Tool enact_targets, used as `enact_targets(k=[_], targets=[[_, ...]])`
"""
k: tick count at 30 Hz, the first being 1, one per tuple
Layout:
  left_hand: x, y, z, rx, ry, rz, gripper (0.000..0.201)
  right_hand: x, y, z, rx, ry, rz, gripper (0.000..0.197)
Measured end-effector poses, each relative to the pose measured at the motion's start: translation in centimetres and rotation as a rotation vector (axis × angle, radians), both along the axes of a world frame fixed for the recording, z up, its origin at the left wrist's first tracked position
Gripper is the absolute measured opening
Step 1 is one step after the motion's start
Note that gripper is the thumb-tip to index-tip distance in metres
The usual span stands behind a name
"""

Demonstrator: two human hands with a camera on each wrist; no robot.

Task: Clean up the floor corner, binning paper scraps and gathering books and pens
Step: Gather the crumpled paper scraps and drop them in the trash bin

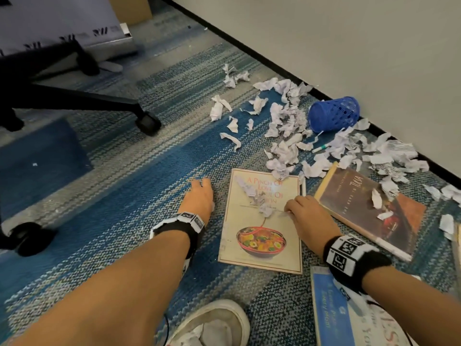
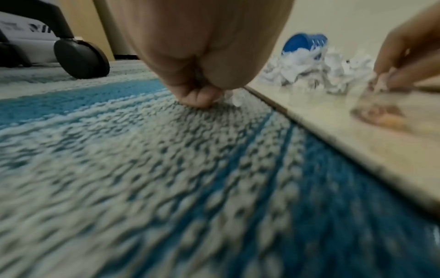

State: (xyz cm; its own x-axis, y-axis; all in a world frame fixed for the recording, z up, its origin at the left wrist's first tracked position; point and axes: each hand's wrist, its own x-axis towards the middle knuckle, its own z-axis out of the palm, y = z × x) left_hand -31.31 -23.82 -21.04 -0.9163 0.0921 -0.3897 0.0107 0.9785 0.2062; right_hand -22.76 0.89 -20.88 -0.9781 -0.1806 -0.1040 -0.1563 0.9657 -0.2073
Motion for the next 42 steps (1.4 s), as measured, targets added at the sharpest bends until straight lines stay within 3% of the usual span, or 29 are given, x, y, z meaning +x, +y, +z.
enact_targets(k=[3,5,8,10,13,17,19,22,27,30,34,36,39,42], targets=[[-0.6,2.2,1.6,0.203,0.091,0.039,0.021,-0.6,0.1,0.7,-0.152,-0.017,-0.133,0.017],[-0.6,4.6,2.4,0.238,0.172,-0.047,0.02,-0.7,0.6,1.4,-0.229,0.002,-0.222,0.021],[0.3,8.1,2.6,0.091,0.236,-0.221,0.023,-0.7,1.8,2.2,-0.32,0.023,-0.32,0.029],[1.2,9.8,1.9,-0.017,0.247,-0.244,0.035,-0.6,2.8,2.5,-0.344,-0.056,-0.39,0.032],[2.8,11.2,0.5,-0.114,0.262,-0.25,0.06,0.0,3.9,2.8,-0.323,-0.119,-0.434,0.029],[3.8,12.1,-0.6,-0.118,0.249,-0.356,0.025,1.5,4.8,3.4,-0.333,-0.164,-0.448,0.029],[3.4,12.1,-0.7,-0.09,0.155,-0.365,0.025,2.1,5.4,3.9,-0.326,-0.14,-0.46,0.039],[1.7,12.6,0.0,-0.036,0.067,-0.351,0.024,2.3,6.7,4.4,-0.305,-0.075,-0.579,0.037],[-1.7,16.1,3.3,-0.015,0.257,-0.354,0.051,1.7,10.4,4.8,-0.257,0.094,-0.732,0.024],[-3.7,18.5,4.5,0.005,0.316,-0.369,0.046,0.7,12.9,4.4,-0.129,0.192,-0.787,0.041],[-5.7,20.6,3.2,0.117,0.414,-0.313,0.038,-0.5,15.2,2.6,-0.062,0.185,-0.945,0.065],[-5.9,21.4,1.8,0.152,0.409,-0.211,0.039,-0.3,15.4,1.4,-0.046,0.116,-0.937,0.07],[-6.0,22.1,-0.4,0.318,0.212,-0.143,0.044,0.4,14.9,-0.6,-0.076,0.021,-0.813,0.072],[-5.4,22.2,-2.0,0.061,0.182,-0.289,0.058,0.1,14.7,-1.9,-0.174,0.044,-0.725,0.065]])
